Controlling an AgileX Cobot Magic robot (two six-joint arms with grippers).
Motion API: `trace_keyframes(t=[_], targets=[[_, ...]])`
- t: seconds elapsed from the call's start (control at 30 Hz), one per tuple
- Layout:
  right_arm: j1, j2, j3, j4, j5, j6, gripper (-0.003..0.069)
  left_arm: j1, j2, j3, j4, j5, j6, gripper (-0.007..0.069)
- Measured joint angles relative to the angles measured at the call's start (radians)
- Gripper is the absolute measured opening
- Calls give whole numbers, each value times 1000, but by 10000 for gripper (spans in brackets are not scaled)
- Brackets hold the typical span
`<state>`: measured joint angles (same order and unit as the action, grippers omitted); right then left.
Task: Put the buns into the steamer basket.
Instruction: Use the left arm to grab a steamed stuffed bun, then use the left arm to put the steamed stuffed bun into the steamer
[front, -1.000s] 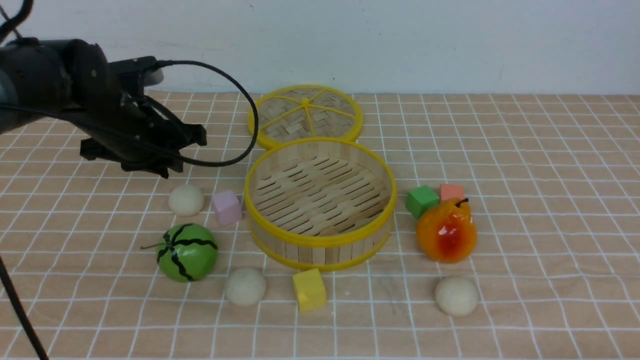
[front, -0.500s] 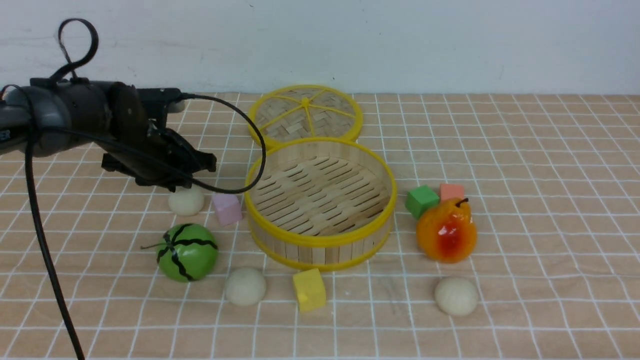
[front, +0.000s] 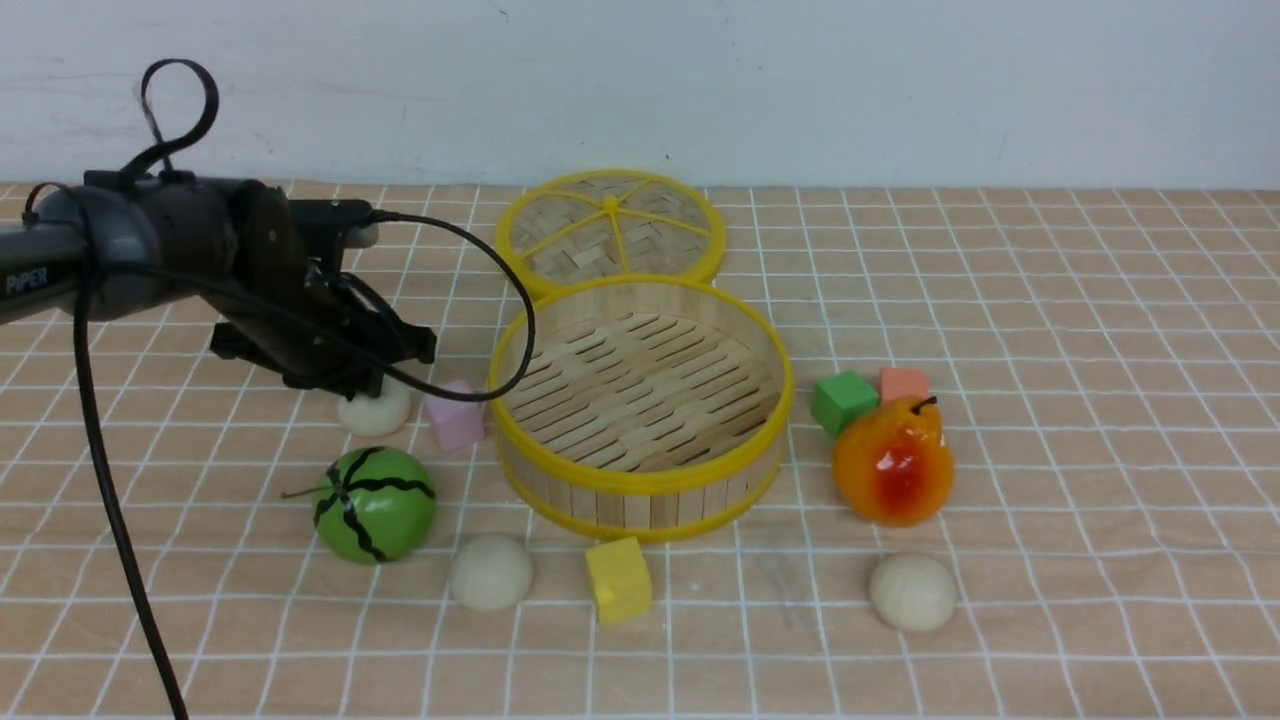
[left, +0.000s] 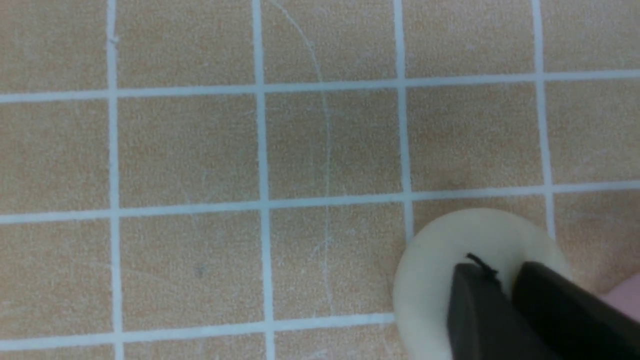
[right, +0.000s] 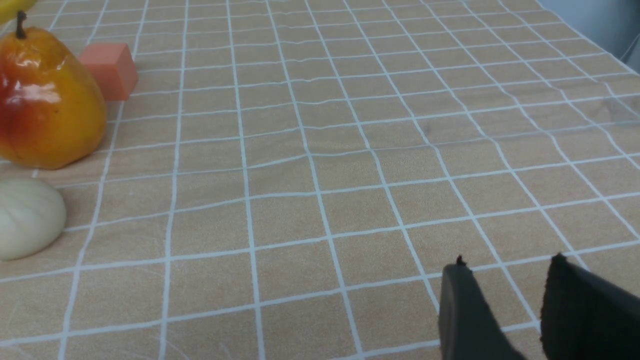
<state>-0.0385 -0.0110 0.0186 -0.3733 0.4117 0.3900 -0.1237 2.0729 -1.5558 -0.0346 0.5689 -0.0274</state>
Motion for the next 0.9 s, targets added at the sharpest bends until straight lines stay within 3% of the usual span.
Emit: trace_keyframes(t=[0.07, 0.23, 0.33, 0.6, 0.8, 0.9], targets=[[0, 0, 0, 0, 0, 0, 241, 0, 2, -49, -26, 64, 61, -12], [0, 0, 0, 0, 0, 0, 241, -3, -1, -263, -153, 303, 178, -13], [0, 0, 0, 0, 0, 0, 241, -29, -19, -335, -216, 366, 218, -13], [0, 0, 0, 0, 0, 0, 241, -174, -3, -368, -265, 321, 233, -13], [0, 0, 0, 0, 0, 0, 241, -187, 92, -368, -252, 222, 175, 4], [0, 0, 0, 0, 0, 0, 241, -187, 124, -368, -225, 203, 133, 52]])
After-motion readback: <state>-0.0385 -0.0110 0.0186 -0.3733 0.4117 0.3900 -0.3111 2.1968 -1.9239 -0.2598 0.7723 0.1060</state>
